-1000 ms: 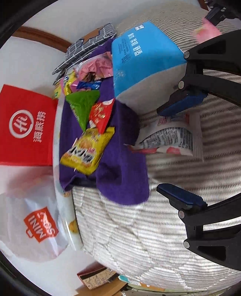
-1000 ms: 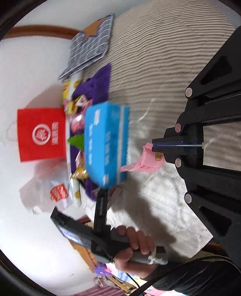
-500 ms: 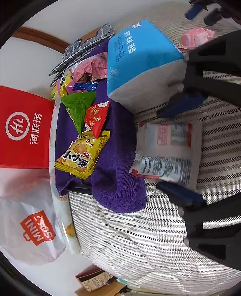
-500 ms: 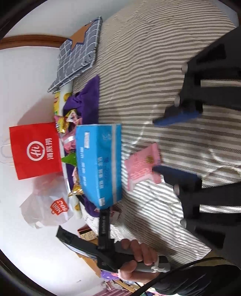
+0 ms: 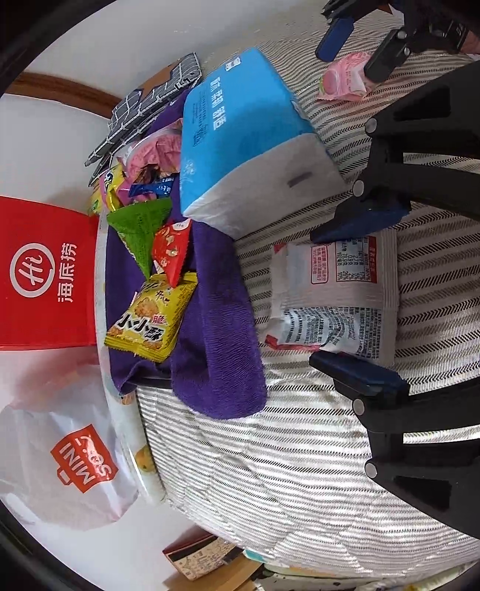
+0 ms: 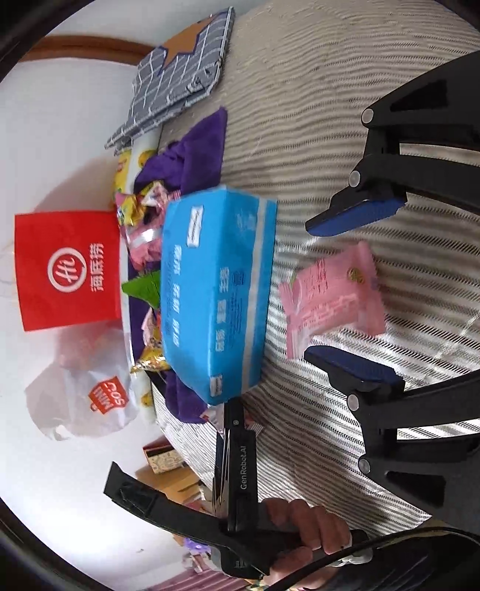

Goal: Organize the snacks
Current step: 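Carry the white packet with the left tool while the right tool carries the pink packet to the towel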

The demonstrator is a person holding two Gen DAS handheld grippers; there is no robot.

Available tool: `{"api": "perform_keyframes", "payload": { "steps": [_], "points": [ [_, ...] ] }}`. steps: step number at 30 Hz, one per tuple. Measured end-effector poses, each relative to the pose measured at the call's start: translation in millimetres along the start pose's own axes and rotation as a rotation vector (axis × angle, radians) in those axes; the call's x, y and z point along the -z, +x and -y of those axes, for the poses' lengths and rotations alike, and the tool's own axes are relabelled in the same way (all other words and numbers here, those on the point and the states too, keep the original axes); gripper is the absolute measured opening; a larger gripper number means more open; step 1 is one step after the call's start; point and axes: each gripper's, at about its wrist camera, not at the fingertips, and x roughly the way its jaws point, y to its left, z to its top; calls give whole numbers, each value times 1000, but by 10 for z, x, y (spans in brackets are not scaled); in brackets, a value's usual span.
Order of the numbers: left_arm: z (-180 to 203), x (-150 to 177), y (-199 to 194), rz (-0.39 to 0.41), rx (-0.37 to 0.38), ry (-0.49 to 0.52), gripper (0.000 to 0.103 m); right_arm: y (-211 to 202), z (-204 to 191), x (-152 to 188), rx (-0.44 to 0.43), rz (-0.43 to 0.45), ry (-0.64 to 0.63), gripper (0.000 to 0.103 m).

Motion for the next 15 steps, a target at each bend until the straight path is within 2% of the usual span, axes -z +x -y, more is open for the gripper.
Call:
{"api": "perform_keyframes", "payload": {
  "steps": [6,10,15],
  "points": [
    [46,59,-5,29,-20,21,58,118,-17,-34,37,-47,-8,61],
    [78,92,-18,42,-42,26,59,146,-32,-31,84,-52,-19,45],
    [70,95,-17,43,-42,24,60,132,0,-29,91,-47,-4,43]
  ]
}}
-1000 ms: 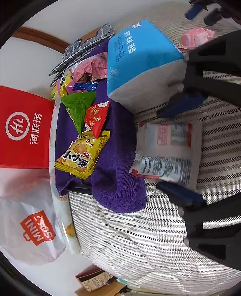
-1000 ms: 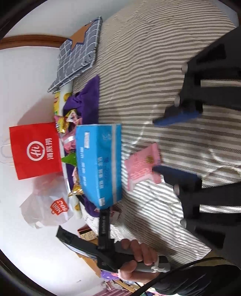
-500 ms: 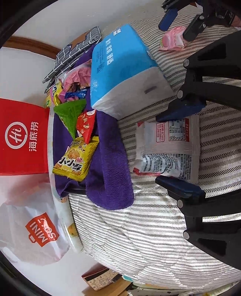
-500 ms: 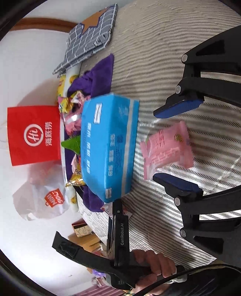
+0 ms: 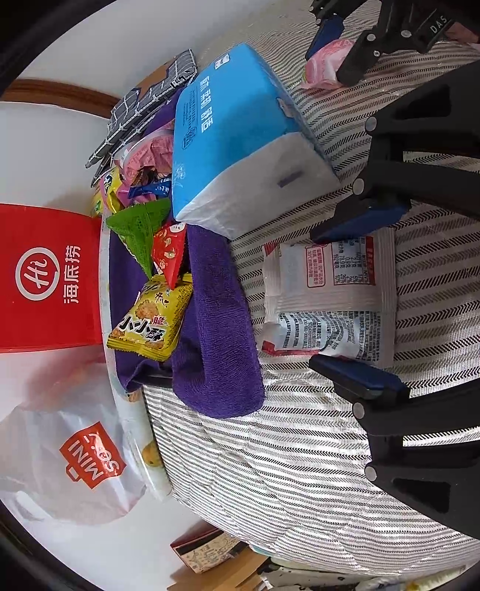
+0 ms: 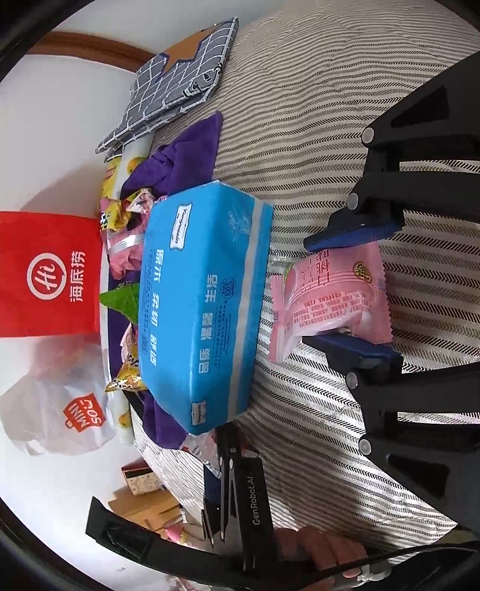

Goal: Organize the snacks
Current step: 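Carry the white packet with the left tool while the right tool carries the pink packet to the towel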

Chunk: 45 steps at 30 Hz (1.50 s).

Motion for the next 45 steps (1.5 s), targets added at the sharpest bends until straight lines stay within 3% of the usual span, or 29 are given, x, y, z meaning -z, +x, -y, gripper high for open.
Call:
{"api": "perform_keyframes", "payload": {
  "steps": [17,26,45],
  "points": [
    [-2,4,3,0,-3,-7,60,21,82,-9,15,4,37,43],
    [-45,68,-82,8,14,-24,56,-107,200,41,27,35,71,43],
    [10,144,-741,82,108,-41,56,-679,354,-26,70,158,94,43]
  ]
}}
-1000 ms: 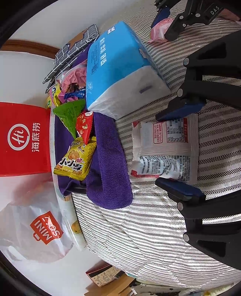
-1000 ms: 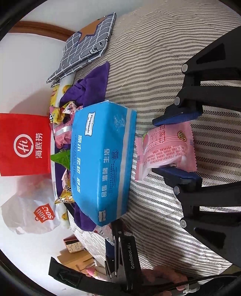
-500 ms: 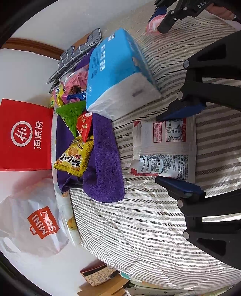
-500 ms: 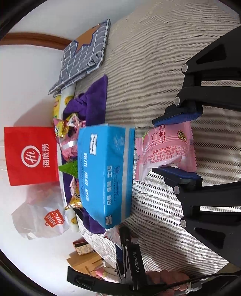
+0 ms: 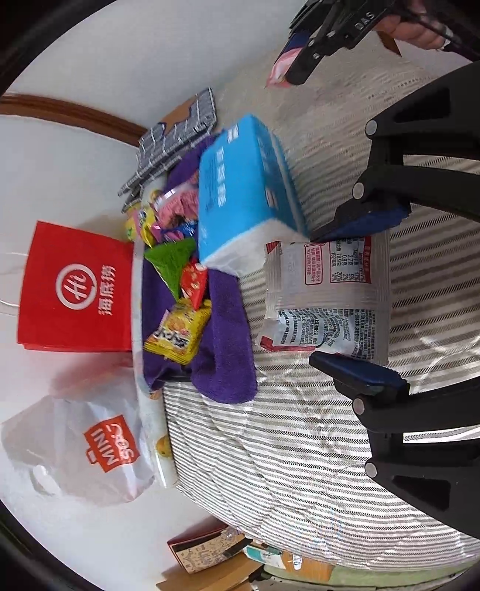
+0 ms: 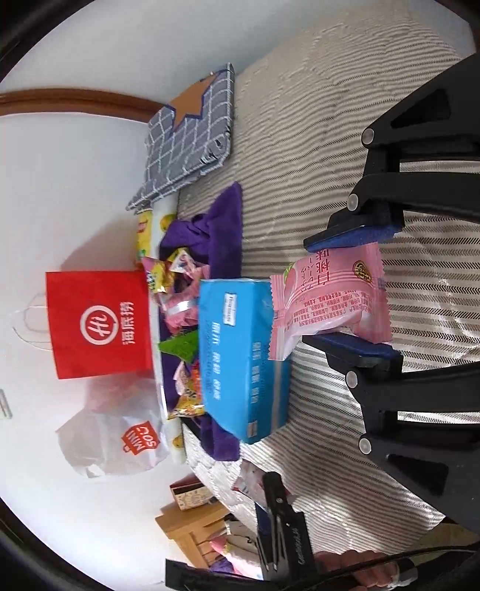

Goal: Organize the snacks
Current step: 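Carry the white packet with the left tool while the right tool carries the pink packet to the towel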

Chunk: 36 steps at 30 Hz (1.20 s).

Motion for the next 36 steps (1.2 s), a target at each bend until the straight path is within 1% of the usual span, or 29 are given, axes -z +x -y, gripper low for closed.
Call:
{"api": "perform_keyframes", "payload": {
  "steps": [8,16,22,28,32,36],
  "points": [
    [179,-60,-331,45,46,3,56,-268,1,-215,34,75,-7,43],
    [312,-137,-556,88,67,1,56,-561,27,-325,27,135,9,43],
    [378,-285,-637,119,72,2,56,-691,7,-452,12,172,12,43],
    [400,-548,-551,140,82,5,56,-593,14,-703,-4,182,17,43],
    [384,-739,-417,140,79,-2,56,-404,10,-889,-17,171,22,43],
    [363,-887,-270,137,60,-6,56,-158,-2,-1021,-39,150,23,43]
  ]
}}
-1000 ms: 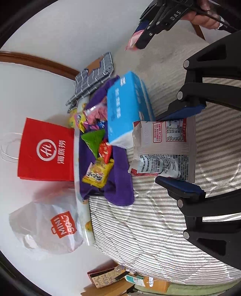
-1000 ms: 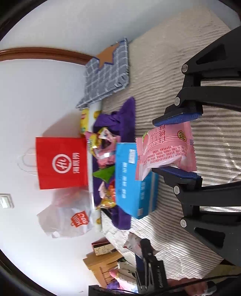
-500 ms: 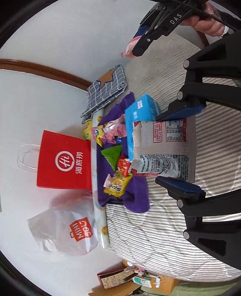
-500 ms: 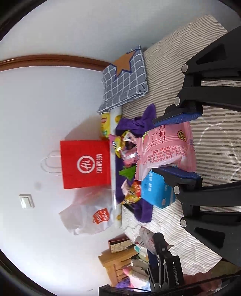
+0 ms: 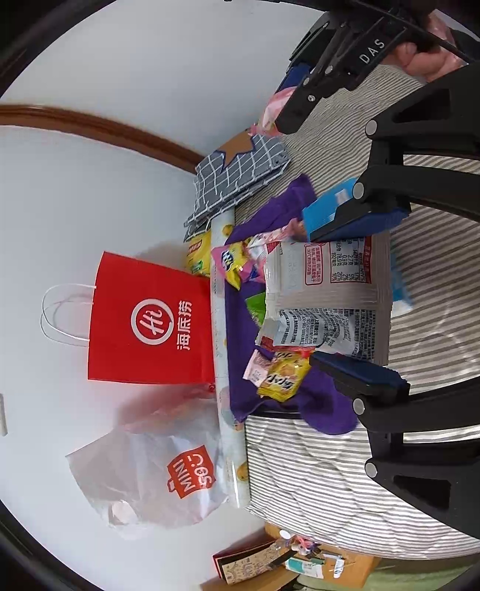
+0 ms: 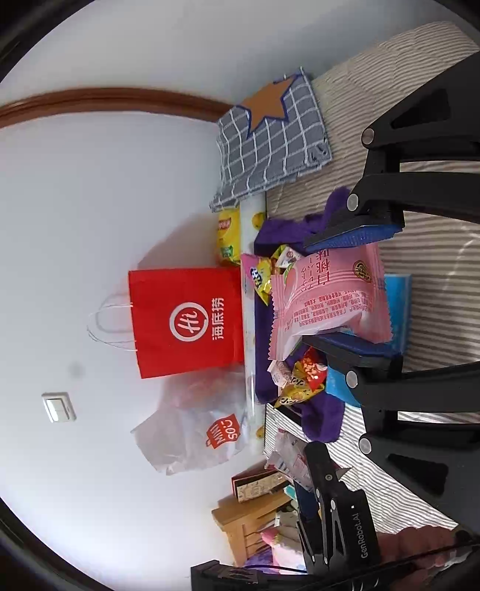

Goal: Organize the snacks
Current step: 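Carry the white packet with the left tool while the right tool carries the pink packet to the towel, then open the left tool releasing the white packet while the right tool releases the pink packet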

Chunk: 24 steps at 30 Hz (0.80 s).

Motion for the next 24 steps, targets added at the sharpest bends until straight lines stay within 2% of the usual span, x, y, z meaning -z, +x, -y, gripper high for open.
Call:
{"api": "perform_keyframes", "payload": {
  "steps": [8,17,24],
  "points": [
    [-135,-186,315,-7,-33,-16,56,460,85,-176,-16,-28,15,43],
    [-352,-380,661,-22,-40,-61,56,919,259,-347,2,-57,39,43],
    [-461,-565,927,-22,-37,-96,56,1184,253,-525,40,-53,0,43]
  ]
}}
